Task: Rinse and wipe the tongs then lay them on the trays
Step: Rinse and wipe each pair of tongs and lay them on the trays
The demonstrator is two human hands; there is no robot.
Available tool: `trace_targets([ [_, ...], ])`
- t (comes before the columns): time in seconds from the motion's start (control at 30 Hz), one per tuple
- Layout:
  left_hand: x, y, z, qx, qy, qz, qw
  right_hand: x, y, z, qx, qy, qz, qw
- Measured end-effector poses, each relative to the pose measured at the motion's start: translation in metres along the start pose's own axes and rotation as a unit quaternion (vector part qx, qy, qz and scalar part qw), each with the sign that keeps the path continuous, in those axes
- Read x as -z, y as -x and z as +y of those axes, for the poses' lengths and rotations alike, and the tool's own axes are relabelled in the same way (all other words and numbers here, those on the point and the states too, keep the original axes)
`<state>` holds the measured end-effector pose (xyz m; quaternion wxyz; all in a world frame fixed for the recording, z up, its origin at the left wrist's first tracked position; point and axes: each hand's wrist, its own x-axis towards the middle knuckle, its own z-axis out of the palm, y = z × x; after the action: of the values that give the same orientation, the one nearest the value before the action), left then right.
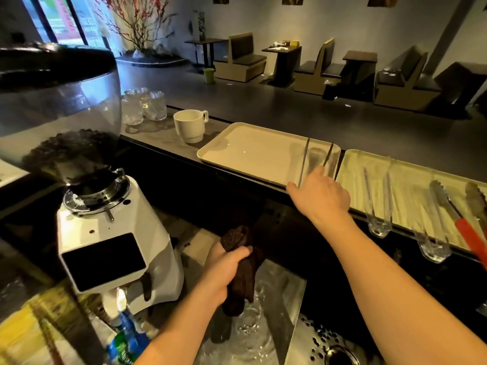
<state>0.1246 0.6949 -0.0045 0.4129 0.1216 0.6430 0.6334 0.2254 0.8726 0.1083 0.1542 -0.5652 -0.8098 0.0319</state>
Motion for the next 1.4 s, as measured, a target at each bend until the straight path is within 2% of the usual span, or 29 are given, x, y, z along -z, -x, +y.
trace_targets([
  [0.07,0.006,0.005,0.001,-0.001,0.014,0.010,1.000,0.001,0.019,-0.002,0.037,-0.009,0.019,0.999],
  [0.1,0.014,0.009,0.000,-0.002,0.021,0.018,1.000,-0.002,0.033,-0.007,0.061,-0.025,0.005,0.998],
  [0.2,0.039,0.024,-0.005,-0.003,0.037,0.030,0.999,-0.012,0.074,-0.023,0.111,-0.091,-0.101,0.985],
  [0.3,0.074,0.041,-0.013,0.014,0.055,0.049,0.997,-0.027,0.118,-0.048,0.153,-0.169,-0.200,0.953],
  [0.4,0.111,0.063,-0.016,0.021,0.066,0.044,0.997,-0.041,0.158,-0.075,0.194,-0.245,-0.247,0.917],
  [0.53,0.186,0.105,-0.022,0.011,0.084,0.038,0.996,-0.059,0.217,-0.132,0.226,-0.262,-0.311,0.885],
  [0.77,0.322,0.164,-0.059,-0.002,0.162,0.141,0.977,-0.097,0.321,-0.232,0.289,-0.216,-0.351,0.864],
  [0.93,0.401,0.185,-0.090,0.005,0.162,0.227,0.960,-0.144,0.372,-0.282,0.301,-0.149,-0.375,0.864],
  [1.13,0.429,0.176,-0.110,0.036,0.166,0.260,0.951,-0.202,0.379,-0.306,0.291,-0.076,-0.405,0.863],
  [1.4,0.416,0.130,-0.111,0.082,0.164,0.299,0.936,-0.271,0.341,-0.314,0.344,-0.023,-0.346,0.872],
])
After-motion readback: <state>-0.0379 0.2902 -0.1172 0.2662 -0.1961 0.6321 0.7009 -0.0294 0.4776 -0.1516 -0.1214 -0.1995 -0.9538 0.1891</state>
